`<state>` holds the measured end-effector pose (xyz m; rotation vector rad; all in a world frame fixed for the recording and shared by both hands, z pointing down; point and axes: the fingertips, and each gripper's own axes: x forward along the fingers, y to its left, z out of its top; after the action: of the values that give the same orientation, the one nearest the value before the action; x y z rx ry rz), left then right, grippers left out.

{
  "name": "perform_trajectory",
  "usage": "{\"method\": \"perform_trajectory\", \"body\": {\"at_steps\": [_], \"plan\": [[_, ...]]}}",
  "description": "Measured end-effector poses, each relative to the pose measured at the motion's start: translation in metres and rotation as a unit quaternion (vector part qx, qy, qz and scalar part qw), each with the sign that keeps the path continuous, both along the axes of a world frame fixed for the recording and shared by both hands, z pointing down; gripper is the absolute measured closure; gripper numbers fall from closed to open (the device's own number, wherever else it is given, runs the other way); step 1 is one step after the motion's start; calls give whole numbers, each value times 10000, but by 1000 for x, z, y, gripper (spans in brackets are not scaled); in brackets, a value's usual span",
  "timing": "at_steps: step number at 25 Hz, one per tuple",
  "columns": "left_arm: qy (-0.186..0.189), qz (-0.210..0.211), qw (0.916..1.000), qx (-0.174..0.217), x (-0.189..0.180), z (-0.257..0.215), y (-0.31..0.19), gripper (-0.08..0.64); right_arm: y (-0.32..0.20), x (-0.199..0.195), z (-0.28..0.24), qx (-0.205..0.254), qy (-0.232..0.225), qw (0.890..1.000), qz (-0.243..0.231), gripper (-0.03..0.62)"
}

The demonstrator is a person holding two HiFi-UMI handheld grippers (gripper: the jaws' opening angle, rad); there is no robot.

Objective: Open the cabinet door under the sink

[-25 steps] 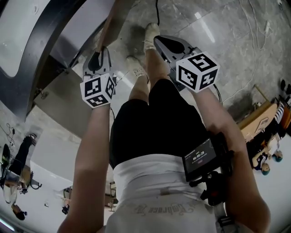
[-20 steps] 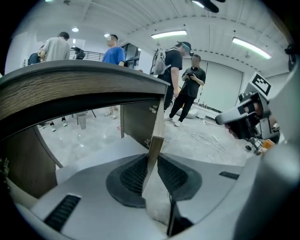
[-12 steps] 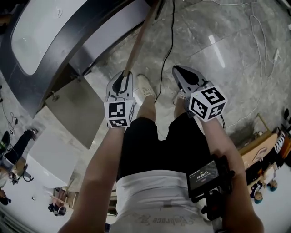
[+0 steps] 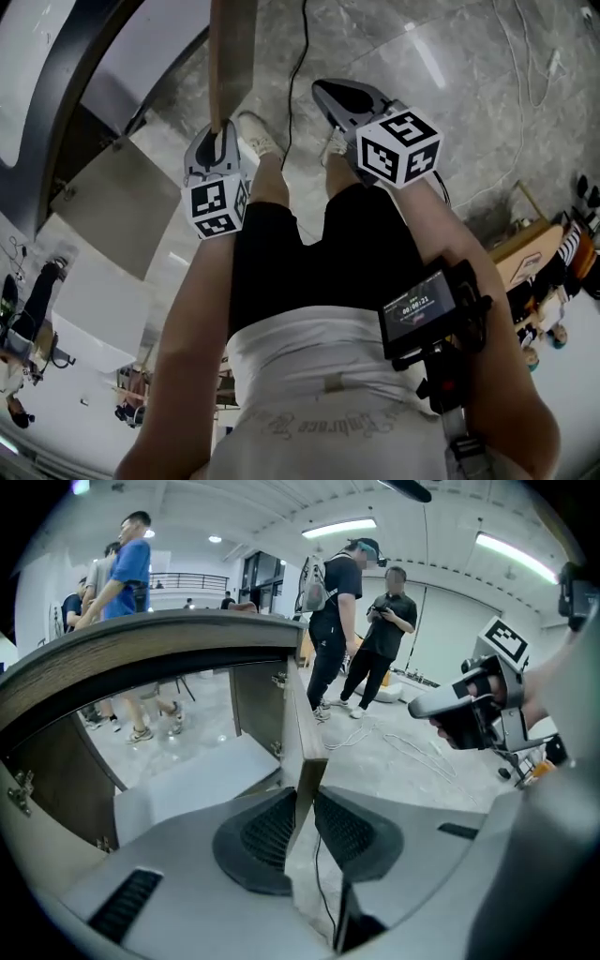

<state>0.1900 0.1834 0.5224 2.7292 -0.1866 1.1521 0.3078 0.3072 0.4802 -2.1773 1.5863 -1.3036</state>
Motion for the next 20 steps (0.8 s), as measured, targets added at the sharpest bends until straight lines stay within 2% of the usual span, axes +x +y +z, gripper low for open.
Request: {"method": "perform_trajectory", "body": {"at_steps": [6, 10, 20], "plan": [[-227, -135, 9996, 110, 17, -2, 86, 489, 83, 26, -10, 116, -21, 9996, 272, 578], [-214, -242, 9995, -52, 30, -8, 82, 488, 75, 34, -20, 254, 19, 9987, 436, 578], [-194, -652, 9964, -508, 67, 5, 134, 474, 129, 47, -9, 304, 17, 9953, 922, 578]]}}
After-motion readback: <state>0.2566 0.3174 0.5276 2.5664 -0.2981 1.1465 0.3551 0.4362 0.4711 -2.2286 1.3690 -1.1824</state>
